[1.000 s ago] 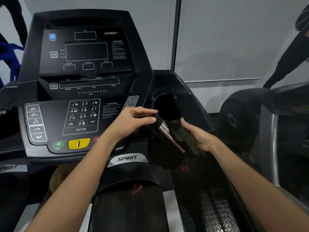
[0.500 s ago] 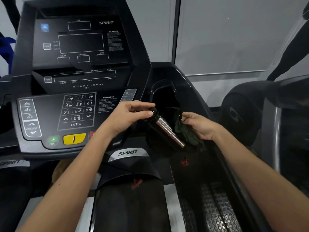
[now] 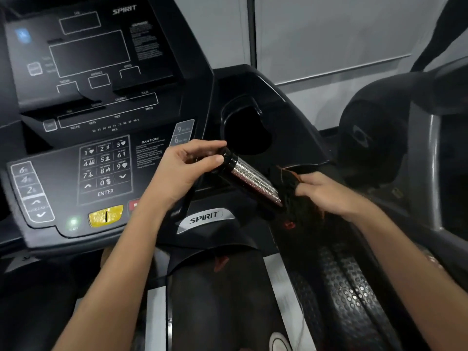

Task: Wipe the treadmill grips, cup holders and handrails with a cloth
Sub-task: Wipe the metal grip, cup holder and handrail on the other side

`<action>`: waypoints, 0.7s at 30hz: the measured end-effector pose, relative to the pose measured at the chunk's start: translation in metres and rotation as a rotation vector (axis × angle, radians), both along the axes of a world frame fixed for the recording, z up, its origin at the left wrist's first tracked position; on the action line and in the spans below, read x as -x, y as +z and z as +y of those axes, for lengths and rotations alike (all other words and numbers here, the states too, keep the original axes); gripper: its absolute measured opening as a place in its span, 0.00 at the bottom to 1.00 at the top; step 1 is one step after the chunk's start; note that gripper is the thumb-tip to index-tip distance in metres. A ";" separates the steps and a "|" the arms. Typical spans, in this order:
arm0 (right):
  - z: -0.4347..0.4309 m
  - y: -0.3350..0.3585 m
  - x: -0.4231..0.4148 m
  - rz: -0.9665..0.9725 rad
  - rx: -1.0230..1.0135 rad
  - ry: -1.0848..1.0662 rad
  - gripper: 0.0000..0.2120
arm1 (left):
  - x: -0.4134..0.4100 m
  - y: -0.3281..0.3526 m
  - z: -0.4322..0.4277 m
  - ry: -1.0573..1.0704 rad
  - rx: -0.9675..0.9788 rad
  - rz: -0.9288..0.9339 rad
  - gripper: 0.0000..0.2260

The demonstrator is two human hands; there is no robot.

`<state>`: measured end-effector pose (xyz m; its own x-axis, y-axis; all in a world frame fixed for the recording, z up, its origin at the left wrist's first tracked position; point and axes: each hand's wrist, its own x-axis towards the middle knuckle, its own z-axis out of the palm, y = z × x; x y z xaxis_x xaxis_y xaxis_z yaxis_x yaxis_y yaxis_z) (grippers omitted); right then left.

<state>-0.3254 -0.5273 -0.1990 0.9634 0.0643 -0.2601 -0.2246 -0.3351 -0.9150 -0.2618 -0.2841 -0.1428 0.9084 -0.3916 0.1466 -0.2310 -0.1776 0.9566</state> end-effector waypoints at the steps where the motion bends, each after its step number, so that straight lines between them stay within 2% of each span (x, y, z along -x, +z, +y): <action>1: -0.003 -0.002 0.005 -0.013 0.030 0.004 0.09 | 0.000 0.000 0.001 -0.004 -0.008 -0.005 0.12; 7: -0.011 -0.017 0.040 -0.216 -0.063 -0.088 0.06 | 0.001 -0.002 -0.001 -0.001 0.005 -0.019 0.13; 13: 0.011 -0.022 0.040 -0.496 0.003 -0.156 0.20 | -0.003 -0.008 0.001 -0.025 0.026 -0.041 0.13; 17: 0.024 -0.031 0.028 -0.453 -0.132 -0.278 0.17 | -0.005 -0.009 0.001 -0.035 0.053 -0.041 0.12; 19: 0.027 -0.040 0.029 -0.442 -0.086 -0.321 0.17 | -0.005 -0.009 0.000 -0.040 0.059 -0.033 0.12; 21: 0.029 -0.044 0.037 -0.522 -0.022 -0.401 0.19 | -0.006 -0.009 0.000 -0.055 0.049 -0.037 0.13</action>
<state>-0.3625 -0.4982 -0.2430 0.9128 -0.3263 0.2455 0.1474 -0.2974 -0.9433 -0.2562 -0.2841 -0.1514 0.8793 -0.4323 0.1999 -0.2743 -0.1166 0.9545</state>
